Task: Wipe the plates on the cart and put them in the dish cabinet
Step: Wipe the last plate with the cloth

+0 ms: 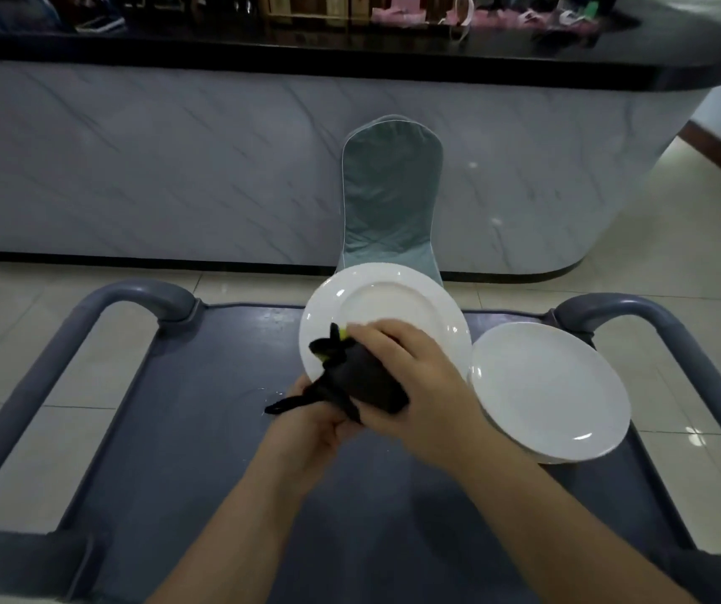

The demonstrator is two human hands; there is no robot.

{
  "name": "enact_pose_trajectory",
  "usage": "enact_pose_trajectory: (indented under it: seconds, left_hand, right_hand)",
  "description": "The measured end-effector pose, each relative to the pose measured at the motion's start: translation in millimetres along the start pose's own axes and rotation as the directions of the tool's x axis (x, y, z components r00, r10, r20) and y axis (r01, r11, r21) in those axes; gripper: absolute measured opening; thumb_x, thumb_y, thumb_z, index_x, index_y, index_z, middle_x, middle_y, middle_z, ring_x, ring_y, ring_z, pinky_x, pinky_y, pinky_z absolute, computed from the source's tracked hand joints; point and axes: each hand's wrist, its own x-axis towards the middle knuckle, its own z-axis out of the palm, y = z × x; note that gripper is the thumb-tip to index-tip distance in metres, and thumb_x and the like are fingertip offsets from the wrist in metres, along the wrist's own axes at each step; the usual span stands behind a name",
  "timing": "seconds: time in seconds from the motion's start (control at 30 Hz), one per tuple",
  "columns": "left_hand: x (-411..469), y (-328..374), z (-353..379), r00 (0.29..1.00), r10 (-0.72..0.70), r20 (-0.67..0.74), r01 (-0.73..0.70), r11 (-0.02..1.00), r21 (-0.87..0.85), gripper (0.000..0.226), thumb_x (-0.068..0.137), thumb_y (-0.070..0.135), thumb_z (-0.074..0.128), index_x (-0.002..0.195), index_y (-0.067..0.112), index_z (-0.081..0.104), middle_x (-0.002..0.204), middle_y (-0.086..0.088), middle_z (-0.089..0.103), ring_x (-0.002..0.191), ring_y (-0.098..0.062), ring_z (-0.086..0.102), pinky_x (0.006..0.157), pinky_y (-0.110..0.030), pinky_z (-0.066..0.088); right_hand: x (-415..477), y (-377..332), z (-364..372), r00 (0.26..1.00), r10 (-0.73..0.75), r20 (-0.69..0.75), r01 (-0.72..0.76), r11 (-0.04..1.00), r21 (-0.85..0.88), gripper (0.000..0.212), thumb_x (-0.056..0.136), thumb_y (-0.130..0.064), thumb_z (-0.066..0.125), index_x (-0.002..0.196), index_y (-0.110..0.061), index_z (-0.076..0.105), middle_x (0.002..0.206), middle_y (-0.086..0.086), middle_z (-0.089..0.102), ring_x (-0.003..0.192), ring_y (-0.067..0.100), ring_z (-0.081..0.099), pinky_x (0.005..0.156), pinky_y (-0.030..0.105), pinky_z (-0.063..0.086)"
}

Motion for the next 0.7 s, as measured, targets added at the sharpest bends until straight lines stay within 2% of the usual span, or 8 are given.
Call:
enact_pose_trajectory:
  seconds: [0.07, 0.2, 0.27, 0.33, 0.43, 0.53, 0.6, 0.7]
  left_hand:
    - [-3.2, -1.9, -4.6, 0.999, 0.027, 0.025, -0.028, 0.999, 0.035, 0.044, 0.070, -0.016, 0.060, 0.106, 0.010, 0.070, 0.104, -0.019, 0.072, 0.088, -0.029, 0.072, 0.066, -0.034, 0.060]
    - [-10.7, -6.2, -6.1, 0.999, 0.024, 0.042, -0.030, 0.989, 0.146, 0.046, 0.073, 0.004, 0.074, 0.117, 0.007, 0.060, 0.112, -0.017, 0.070, 0.100, -0.032, 0.068, 0.076, -0.041, 0.060]
    - [-9.1, -6.9, -1.8, 0.999, 0.038, 0.039, -0.044, 0.987, 0.155, 0.043, 0.075, 0.003, 0.073, 0.116, 0.006, 0.060, 0.113, -0.019, 0.069, 0.101, -0.034, 0.067, 0.080, -0.045, 0.059]
    - [-6.2, -4.2, -0.9, 0.999, 0.046, 0.009, -0.046, 0.994, 0.100, 0.042, 0.072, 0.000, 0.073, 0.113, 0.004, 0.063, 0.115, -0.023, 0.067, 0.103, -0.037, 0.064, 0.086, -0.050, 0.056]
    - [-5.6, -1.1, -13.4, 0.998, 0.062, -0.002, -0.062, 0.994, 0.086, 0.043, 0.073, -0.005, 0.071, 0.115, 0.001, 0.061, 0.114, -0.023, 0.067, 0.104, -0.036, 0.064, 0.087, -0.047, 0.056]
    - [-12.8, -5.6, -17.1, 0.998, 0.043, 0.048, -0.050, 0.983, 0.174, 0.043, 0.072, 0.003, 0.066, 0.115, 0.005, 0.061, 0.110, -0.019, 0.070, 0.099, -0.031, 0.068, 0.079, -0.042, 0.060]
    - [-15.7, -10.6, -11.5, 0.997, 0.038, 0.070, -0.051, 0.979, 0.198, 0.042, 0.072, 0.004, 0.066, 0.114, 0.007, 0.062, 0.109, -0.017, 0.070, 0.097, -0.029, 0.069, 0.073, -0.039, 0.060]
    - [-13.3, -9.4, -4.8, 0.995, 0.070, 0.071, -0.082, 0.980, 0.182, 0.040, 0.072, 0.002, 0.067, 0.111, 0.007, 0.063, 0.108, -0.017, 0.071, 0.096, -0.029, 0.069, 0.072, -0.038, 0.060]
  right_hand:
    - [-16.2, 18.0, -18.3, 0.998, -0.021, -0.052, 0.019, 0.999, -0.042, 0.072, 0.069, -0.019, 0.079, 0.134, -0.021, 0.049, 0.125, 0.008, 0.057, 0.115, 0.022, 0.055, 0.103, 0.028, 0.041]
    - [4.3, 44.8, -38.6, 0.892, 0.248, -0.377, -0.259, 0.966, 0.021, 0.066, 0.071, -0.014, 0.078, 0.132, -0.018, 0.053, 0.121, -0.004, 0.055, 0.112, 0.010, 0.050, 0.100, 0.013, 0.034]
    - [20.2, 32.4, -21.1, 0.917, 0.182, -0.354, -0.186, 0.982, 0.025, 0.065, 0.072, -0.012, 0.077, 0.131, -0.017, 0.052, 0.124, -0.002, 0.054, 0.115, 0.011, 0.049, 0.103, 0.018, 0.035]
    - [10.3, 20.5, -2.2, 0.971, 0.096, -0.220, -0.086, 0.995, 0.056, 0.065, 0.070, -0.010, 0.078, 0.129, -0.019, 0.052, 0.125, 0.004, 0.056, 0.118, 0.019, 0.052, 0.106, 0.026, 0.037]
    - [-39.2, 36.5, -5.1, 0.992, 0.059, -0.113, -0.058, 0.998, 0.015, 0.070, 0.066, -0.008, 0.080, 0.129, -0.022, 0.052, 0.128, 0.003, 0.054, 0.119, 0.021, 0.052, 0.103, 0.036, 0.043]
    - [-57.2, 65.3, -28.7, 0.939, 0.171, -0.299, -0.190, 0.981, -0.037, 0.066, 0.064, -0.008, 0.077, 0.125, -0.017, 0.055, 0.123, 0.005, 0.055, 0.114, 0.018, 0.051, 0.099, 0.040, 0.042]
    - [-39.9, 68.5, -31.9, 0.871, 0.243, -0.427, -0.276, 0.961, -0.016, 0.062, 0.068, -0.006, 0.078, 0.126, -0.011, 0.056, 0.122, 0.009, 0.056, 0.113, 0.019, 0.050, 0.103, 0.029, 0.040]
    - [-13.2, 45.2, -16.5, 0.896, 0.176, -0.409, -0.199, 0.980, -0.016, 0.064, 0.071, -0.003, 0.078, 0.130, -0.013, 0.054, 0.127, 0.009, 0.052, 0.118, 0.013, 0.046, 0.105, 0.026, 0.037]
